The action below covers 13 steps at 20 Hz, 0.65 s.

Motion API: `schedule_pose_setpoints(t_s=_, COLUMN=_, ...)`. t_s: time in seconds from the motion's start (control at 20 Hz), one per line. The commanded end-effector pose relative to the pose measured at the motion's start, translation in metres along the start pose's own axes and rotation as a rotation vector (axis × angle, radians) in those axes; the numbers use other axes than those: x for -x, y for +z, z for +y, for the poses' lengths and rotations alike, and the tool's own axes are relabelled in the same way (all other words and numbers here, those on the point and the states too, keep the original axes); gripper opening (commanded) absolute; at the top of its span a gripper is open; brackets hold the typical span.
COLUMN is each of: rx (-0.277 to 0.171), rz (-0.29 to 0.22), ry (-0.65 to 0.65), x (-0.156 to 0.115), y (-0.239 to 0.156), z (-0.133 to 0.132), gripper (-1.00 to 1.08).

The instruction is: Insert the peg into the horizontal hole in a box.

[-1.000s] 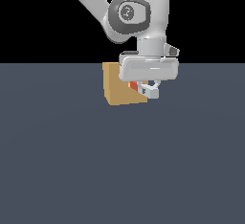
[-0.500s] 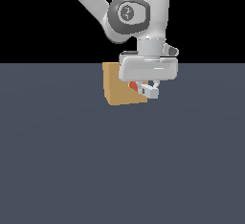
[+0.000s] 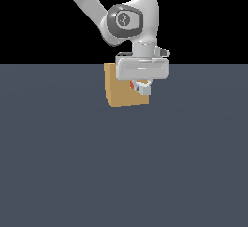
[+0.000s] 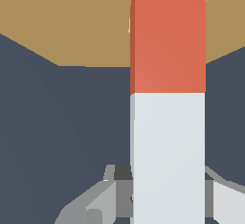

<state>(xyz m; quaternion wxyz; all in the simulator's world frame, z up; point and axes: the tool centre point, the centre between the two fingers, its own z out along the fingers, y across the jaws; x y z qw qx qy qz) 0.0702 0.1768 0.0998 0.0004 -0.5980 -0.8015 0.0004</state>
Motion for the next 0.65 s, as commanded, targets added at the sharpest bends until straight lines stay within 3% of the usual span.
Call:
schedule_pose_setpoints(t_s=0.0, rx=0.003, rz=0.000, ry=-0.001, x=-0.022, y=-0.001, z=0.000, gripper=-1.00)
schedule_pose_setpoints(t_s=0.3, rx=0.003, rz=0.000, ry=-0.001, x=-0.048, y=-0.002, z=0.001, gripper=-1.00)
schedule_pose_setpoints(t_s=0.6, rx=0.003, rz=0.000, ry=-0.001, x=-0.044, y=-0.002, z=0.002, gripper=-1.00)
